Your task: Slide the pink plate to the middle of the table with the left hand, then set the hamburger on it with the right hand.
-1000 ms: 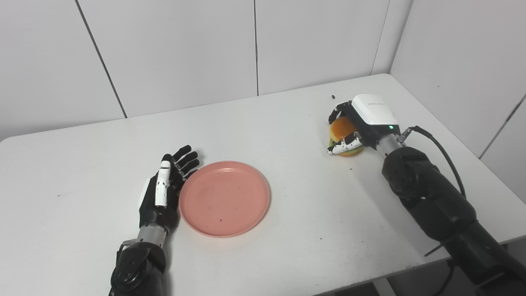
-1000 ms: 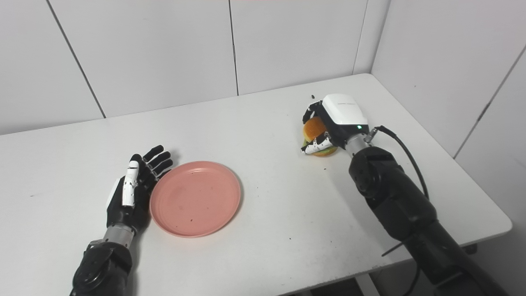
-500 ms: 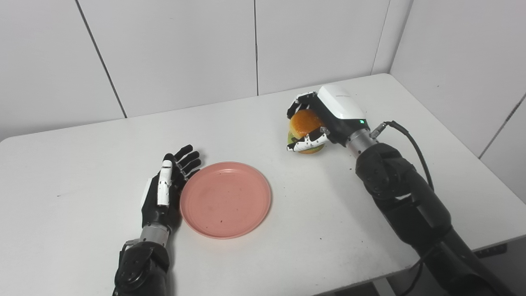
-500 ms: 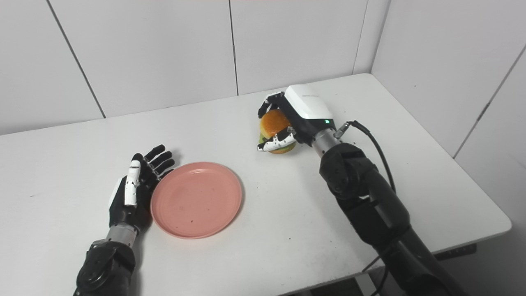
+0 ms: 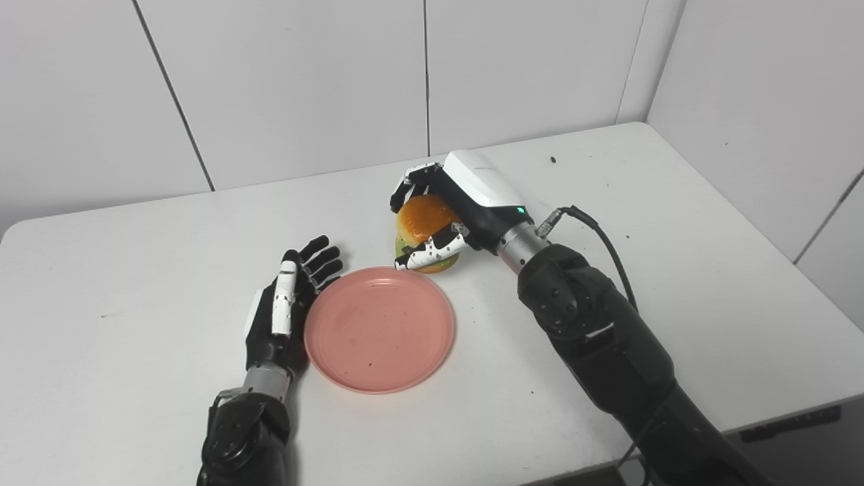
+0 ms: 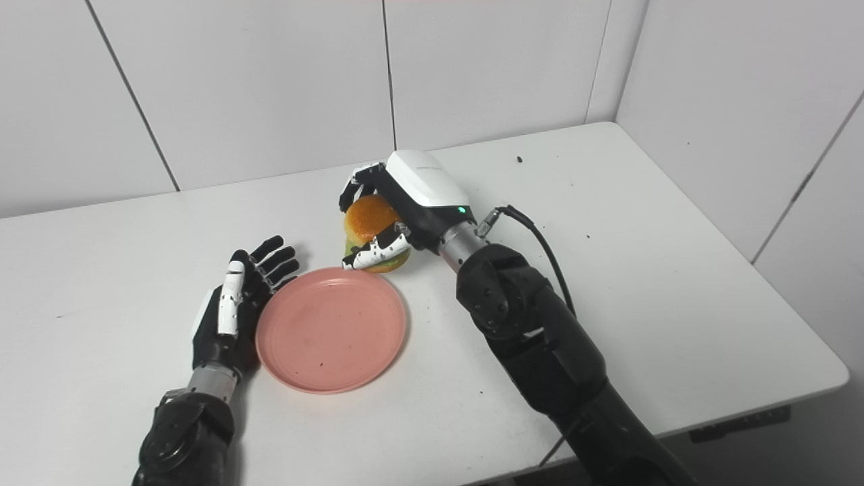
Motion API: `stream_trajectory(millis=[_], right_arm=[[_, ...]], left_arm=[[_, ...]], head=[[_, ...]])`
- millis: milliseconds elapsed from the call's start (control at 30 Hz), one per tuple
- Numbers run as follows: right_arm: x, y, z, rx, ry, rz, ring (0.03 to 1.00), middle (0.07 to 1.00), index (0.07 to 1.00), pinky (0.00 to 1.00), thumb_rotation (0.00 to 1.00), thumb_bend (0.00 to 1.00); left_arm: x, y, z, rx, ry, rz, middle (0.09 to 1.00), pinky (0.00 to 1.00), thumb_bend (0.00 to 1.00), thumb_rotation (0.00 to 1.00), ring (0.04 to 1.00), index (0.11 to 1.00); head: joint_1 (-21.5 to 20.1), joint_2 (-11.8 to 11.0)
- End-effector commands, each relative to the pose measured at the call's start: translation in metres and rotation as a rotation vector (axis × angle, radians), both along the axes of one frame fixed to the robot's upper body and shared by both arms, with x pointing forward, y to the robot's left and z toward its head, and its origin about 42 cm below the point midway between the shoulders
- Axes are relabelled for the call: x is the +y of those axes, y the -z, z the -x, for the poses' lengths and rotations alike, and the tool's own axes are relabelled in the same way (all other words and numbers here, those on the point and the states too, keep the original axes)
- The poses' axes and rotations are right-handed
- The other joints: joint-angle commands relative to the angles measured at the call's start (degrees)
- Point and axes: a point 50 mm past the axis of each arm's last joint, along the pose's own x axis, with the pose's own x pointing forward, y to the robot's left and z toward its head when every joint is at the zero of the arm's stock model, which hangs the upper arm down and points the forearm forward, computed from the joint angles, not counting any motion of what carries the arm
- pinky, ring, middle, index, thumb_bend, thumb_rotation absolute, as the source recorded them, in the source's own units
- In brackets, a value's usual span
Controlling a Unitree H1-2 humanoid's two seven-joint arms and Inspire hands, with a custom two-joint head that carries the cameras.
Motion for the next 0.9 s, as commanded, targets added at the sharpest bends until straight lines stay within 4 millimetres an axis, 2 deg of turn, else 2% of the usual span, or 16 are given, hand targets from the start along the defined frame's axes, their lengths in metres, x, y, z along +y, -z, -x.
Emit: stream_trajectory(millis=[0,167,367,600,867], right_arm=[[0.011,-0.024,-0.002,-0.098,-0.067,-0.011,0.258,0.472,0.484,0.18,0.0,0.52],[0.023,-0.015,0.003,-0.074,-0.138,0.036,0.221,0.47,0.485,0.15,0.0,0.52],[0.027,-0.002,0.006,-0.038,-0.19,0.073,0.195,0.47,0.484,0.14,0.0,0.52],[0.026,0.018,0.002,-0.003,-0.2,0.127,0.201,0.47,0.485,0.14,0.0,0.52],[0.025,0.034,0.002,0.034,-0.2,0.182,0.22,0.471,0.486,0.15,0.0,0.52]], left_arm=[[-0.009,0.005,0.005,0.022,0.003,-0.003,0.811,0.8,0.39,1.0,0.829,0.786],[-0.021,0.006,0.006,0.008,0.003,0.014,0.806,0.8,0.41,1.0,0.821,0.772],[-0.034,0.003,0.007,0.01,-0.012,0.051,0.774,0.76,0.38,1.0,0.776,0.752],[-0.042,0.002,0.008,-0.004,-0.001,0.054,0.786,0.77,0.37,1.0,0.786,0.77],[-0.042,0.002,0.007,-0.017,0.001,0.046,0.794,0.77,0.36,1.0,0.8,0.764]], head=[[0.3,0.06],[5.53,0.6],[9.88,1.14],[12.33,1.52],[11.52,1.63]])
